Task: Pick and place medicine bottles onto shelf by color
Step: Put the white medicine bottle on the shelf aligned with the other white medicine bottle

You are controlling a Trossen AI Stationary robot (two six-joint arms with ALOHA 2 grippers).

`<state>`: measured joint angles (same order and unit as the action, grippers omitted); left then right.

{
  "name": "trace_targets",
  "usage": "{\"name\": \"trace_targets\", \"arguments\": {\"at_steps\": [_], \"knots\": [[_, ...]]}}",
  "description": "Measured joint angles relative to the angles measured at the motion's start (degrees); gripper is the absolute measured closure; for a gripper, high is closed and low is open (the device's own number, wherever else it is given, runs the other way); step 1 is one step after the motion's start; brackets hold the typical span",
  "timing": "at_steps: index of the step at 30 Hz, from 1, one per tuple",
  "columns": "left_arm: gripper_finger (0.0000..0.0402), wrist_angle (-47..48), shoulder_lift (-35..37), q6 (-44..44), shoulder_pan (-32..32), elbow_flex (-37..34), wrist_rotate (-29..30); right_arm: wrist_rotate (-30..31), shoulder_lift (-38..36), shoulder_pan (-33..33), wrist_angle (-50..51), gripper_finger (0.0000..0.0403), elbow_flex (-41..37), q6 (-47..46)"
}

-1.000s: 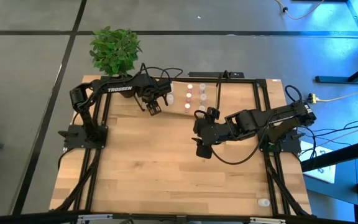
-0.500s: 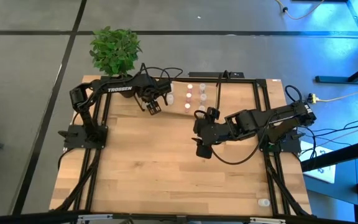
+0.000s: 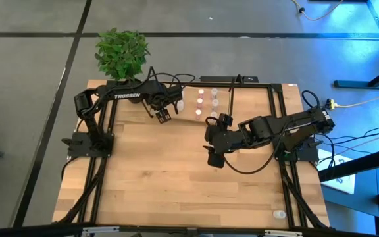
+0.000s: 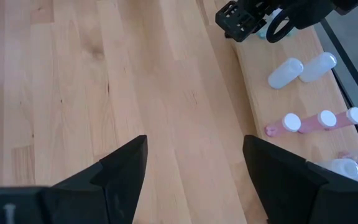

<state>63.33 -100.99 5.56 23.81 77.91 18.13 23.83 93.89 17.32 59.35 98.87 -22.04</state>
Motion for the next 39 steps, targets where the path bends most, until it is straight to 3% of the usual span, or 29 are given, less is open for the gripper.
{"name": "trace_targets", "arguments": {"at_steps": [24,39], "knots": [[0.0151,0.18,0.56,0.0,-0.35,0.22,-0.91,0.02,0.0,0.0,0.01,0.0136,0.0,0.0],[0.0151,4.81,0.55,-0.02,-3.41,7.07,3.7,0.02,0.0,0.0,0.02,0.0136,0.0,0.0]]}}
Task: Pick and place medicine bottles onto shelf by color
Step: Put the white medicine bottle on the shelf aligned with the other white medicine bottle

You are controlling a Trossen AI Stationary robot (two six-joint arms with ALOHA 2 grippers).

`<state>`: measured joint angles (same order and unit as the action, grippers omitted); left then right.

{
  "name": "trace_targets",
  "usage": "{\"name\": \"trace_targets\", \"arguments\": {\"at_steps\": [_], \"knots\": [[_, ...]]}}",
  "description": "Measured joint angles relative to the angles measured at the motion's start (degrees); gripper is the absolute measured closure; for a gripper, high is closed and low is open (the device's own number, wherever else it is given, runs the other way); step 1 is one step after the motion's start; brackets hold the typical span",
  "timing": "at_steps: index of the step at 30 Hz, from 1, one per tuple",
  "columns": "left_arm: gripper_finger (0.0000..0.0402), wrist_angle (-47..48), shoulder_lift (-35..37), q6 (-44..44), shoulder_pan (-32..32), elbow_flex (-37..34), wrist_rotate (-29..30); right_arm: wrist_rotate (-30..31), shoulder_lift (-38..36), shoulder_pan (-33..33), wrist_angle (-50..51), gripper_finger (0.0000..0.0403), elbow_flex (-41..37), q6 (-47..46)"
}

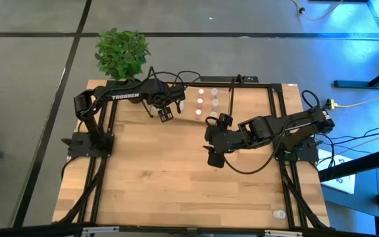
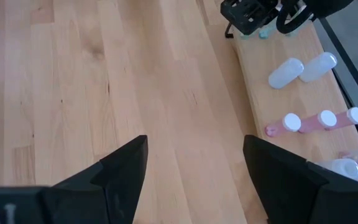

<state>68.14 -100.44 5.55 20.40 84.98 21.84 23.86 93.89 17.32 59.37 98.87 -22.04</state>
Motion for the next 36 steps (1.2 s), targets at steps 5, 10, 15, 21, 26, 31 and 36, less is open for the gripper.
{"name": "trace_targets", "arguments": {"at_steps": [5,10,15,21,26,31,36], "knots": [[0.0151,0.26,0.0,0.04,-2.46,2.48,1.79,-0.02,0.0,0.0,0.0,0.0136,0.0,0.02],[0.0151,0.22,0.0,0.27,-6.82,3.49,2.09,0.0,0.0,0.0,0.0,0.0136,0.0,0.0],[0.0154,1.12,0.0,1.47,-10.81,3.49,2.47,-0.02,0.0,0.0,0.0,0.0136,0.0,0.02],[0.0152,6.02,2.73,7.23,-14.58,3.47,7.32,-0.02,0.0,-0.01,0.0,0.0136,0.0,0.0],[0.0154,6.57,7.99,12.46,-18.59,2.43,7.63,0.0,0.0,-0.01,0.0,0.0136,0.0,0.01],[0.0152,6.04,13.98,18.74,-24.25,-1.8,7.76,-0.02,0.0,0.0,-0.02,0.0136,0.0,0.0],[0.0153,5.13,18.97,27.01,-30.26,-6.28,11.09,0.0,0.0,-0.01,-0.02,0.0136,0.0,0.01]]}}
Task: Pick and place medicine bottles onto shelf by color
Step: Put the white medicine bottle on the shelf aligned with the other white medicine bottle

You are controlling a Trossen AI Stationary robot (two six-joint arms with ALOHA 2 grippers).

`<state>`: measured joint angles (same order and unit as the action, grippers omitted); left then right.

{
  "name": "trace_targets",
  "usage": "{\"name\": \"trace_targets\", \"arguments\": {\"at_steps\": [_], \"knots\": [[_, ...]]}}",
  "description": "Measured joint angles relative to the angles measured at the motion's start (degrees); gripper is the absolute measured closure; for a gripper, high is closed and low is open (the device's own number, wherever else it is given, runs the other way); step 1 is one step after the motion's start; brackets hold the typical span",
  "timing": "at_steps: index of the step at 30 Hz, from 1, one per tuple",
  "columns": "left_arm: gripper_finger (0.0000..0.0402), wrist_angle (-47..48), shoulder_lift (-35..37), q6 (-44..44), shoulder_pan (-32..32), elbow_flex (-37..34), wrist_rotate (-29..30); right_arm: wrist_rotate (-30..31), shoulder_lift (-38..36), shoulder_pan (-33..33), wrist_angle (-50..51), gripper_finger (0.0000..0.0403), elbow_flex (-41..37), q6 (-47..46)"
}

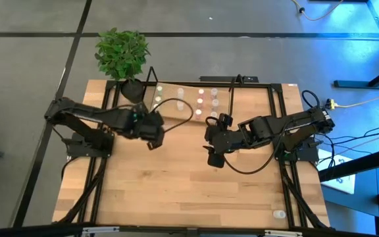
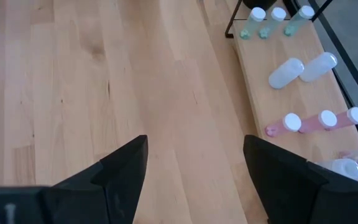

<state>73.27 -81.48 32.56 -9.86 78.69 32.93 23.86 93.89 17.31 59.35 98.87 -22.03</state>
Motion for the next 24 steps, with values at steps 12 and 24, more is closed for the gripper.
{"name": "trace_targets", "arguments": {"at_steps": [12,24], "knots": [[0.0152,-1.25,2.87,12.44,-9.18,-7.58,5.58,-18.09,0.0,2.28,5.25,0.0136,0.02,1.37],[0.0152,-2.27,2.87,14.92,-13.35,-8.24,10.28,-22.37,0.0,12.85,27.72,0.0136,0.02,-15.64]]}}
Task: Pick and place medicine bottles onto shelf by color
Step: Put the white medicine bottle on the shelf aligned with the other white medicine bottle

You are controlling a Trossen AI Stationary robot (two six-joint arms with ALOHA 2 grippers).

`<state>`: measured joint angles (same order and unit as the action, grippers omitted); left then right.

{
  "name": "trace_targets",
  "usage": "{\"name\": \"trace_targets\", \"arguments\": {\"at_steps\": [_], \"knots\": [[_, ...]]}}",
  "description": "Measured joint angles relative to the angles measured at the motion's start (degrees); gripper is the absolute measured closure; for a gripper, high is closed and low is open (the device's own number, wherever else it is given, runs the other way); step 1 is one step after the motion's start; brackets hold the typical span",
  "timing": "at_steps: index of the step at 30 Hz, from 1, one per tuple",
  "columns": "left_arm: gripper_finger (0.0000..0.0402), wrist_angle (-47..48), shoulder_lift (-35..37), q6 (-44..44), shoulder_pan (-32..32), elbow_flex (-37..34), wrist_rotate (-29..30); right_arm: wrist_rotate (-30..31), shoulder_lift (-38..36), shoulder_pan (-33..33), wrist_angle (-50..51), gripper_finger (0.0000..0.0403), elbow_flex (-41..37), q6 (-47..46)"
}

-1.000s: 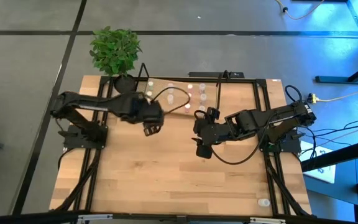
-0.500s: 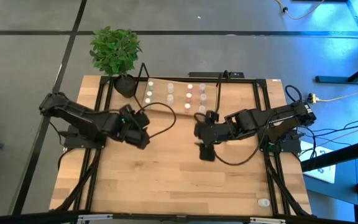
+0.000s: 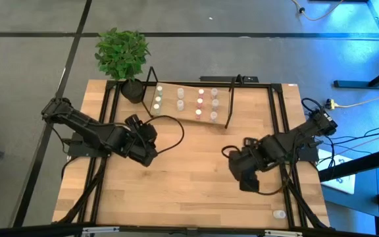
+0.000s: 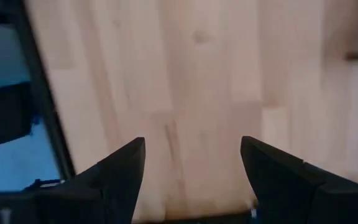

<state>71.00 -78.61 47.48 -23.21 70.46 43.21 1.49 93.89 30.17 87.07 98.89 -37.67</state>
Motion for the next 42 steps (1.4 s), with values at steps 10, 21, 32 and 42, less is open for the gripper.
{"name": "trace_targets", "arguments": {"at_steps": [10,21,32,42], "knots": [[0.0152,-0.44,0.0,4.14,-2.63,0.0,3.91,-4.56,-0.2,12.43,2.2,0.0136,0.0,0.32],[0.0154,-10.0,0.0,-3.88,-6.94,0.0,11.05,-2.72,-0.9,16.71,2.93,0.0136,0.0,-2.58],[0.0152,-28.34,0.0,-22.54,-9.75,0.0,-6.24,-2.48,-0.9,16.66,2.62,0.0136,0.0,-2.75],[0.0152,-37.17,0.0,-31.53,-10.76,0.0,-22.92,-2.46,-0.9,16.67,1.92,0.0136,0.0,1.08]]}}
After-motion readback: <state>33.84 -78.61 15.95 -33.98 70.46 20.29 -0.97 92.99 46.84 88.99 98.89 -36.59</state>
